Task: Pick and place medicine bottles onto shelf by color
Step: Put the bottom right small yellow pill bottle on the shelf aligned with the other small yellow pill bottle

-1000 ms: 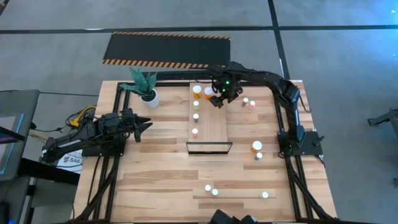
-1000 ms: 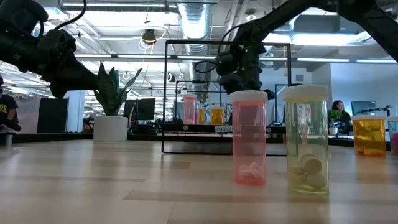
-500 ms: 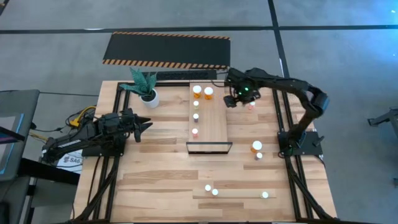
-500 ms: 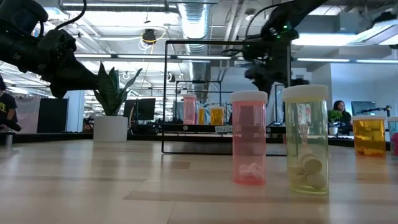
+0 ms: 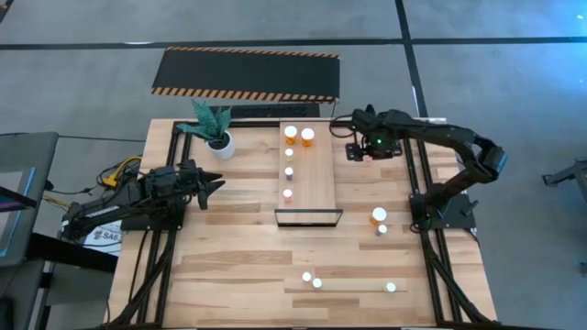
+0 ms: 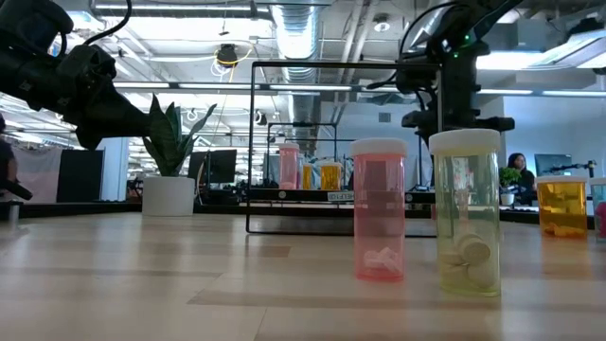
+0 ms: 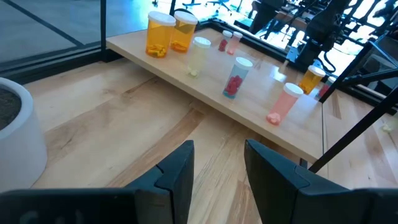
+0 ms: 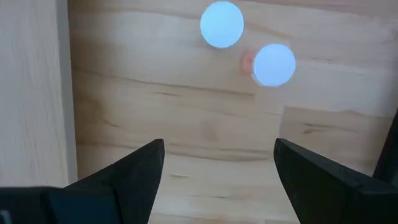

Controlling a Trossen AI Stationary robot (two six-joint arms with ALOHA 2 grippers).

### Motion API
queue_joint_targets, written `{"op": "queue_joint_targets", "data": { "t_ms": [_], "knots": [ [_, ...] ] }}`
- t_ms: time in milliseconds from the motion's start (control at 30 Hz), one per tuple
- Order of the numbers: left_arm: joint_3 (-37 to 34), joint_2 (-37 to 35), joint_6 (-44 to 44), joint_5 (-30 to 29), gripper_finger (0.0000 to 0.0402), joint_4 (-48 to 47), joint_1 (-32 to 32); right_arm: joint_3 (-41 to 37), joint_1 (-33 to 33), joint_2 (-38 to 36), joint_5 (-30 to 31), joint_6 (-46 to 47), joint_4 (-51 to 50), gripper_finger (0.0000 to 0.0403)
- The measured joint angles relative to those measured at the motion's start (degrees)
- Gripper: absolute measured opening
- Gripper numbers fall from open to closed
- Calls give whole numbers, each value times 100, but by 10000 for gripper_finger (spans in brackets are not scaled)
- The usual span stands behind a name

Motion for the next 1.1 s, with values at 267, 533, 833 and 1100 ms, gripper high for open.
{"op": "queue_joint_targets", "data": {
  "t_ms": [267,533,833,1100],
  "knots": [
    [0,0,0,-2,128,1,0,-2,-52,6,17,-122,-74,324],
    [0,1,0,-1,128,0,1,-2,315,9,-374,570,-370,324],
    [0,0,0,0,128,2,0,-4,1220,-4,-300,1936,-667,324],
    [1,1,0,0,128,1,1,-368,1571,-243,-432,2645,-585,324]
  ]
}}
